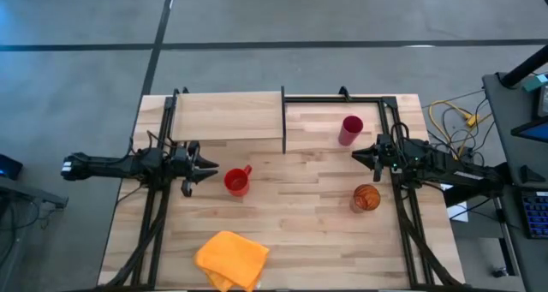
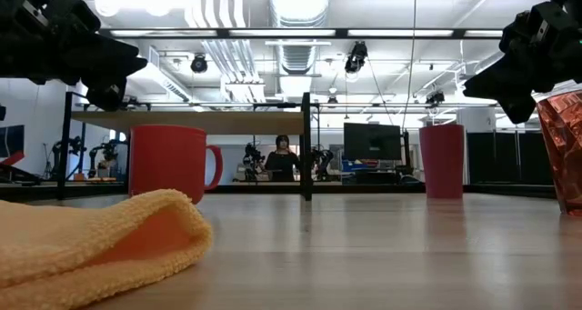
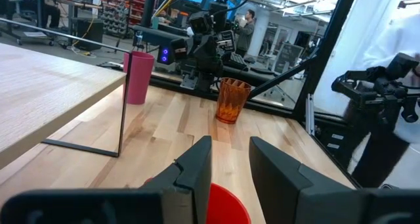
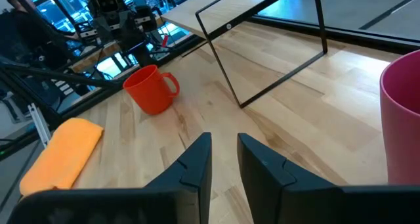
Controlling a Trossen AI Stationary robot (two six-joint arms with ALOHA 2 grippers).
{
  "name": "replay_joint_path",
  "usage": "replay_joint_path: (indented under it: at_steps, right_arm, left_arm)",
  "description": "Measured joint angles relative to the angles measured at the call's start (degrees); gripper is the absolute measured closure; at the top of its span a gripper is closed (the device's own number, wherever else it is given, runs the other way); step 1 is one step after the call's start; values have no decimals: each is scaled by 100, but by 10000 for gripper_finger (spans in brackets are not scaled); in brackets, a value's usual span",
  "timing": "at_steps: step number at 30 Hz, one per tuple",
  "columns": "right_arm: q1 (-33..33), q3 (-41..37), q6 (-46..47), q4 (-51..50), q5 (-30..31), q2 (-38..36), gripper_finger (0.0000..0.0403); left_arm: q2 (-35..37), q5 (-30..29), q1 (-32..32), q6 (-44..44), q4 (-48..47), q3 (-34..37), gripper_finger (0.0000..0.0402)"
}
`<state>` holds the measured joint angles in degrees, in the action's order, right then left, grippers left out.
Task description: Stack small to large cups/mugs on shelf
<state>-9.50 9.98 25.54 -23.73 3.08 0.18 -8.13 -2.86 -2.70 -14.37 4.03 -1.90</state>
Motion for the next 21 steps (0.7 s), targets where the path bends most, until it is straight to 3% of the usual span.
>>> replay_joint_path:
  at_steps: [21]
  right_arm:
    - [0, 0, -189, 18, 42, -1, 335]
  left_arm:
    - [1, 18, 0, 0, 0, -1, 313]
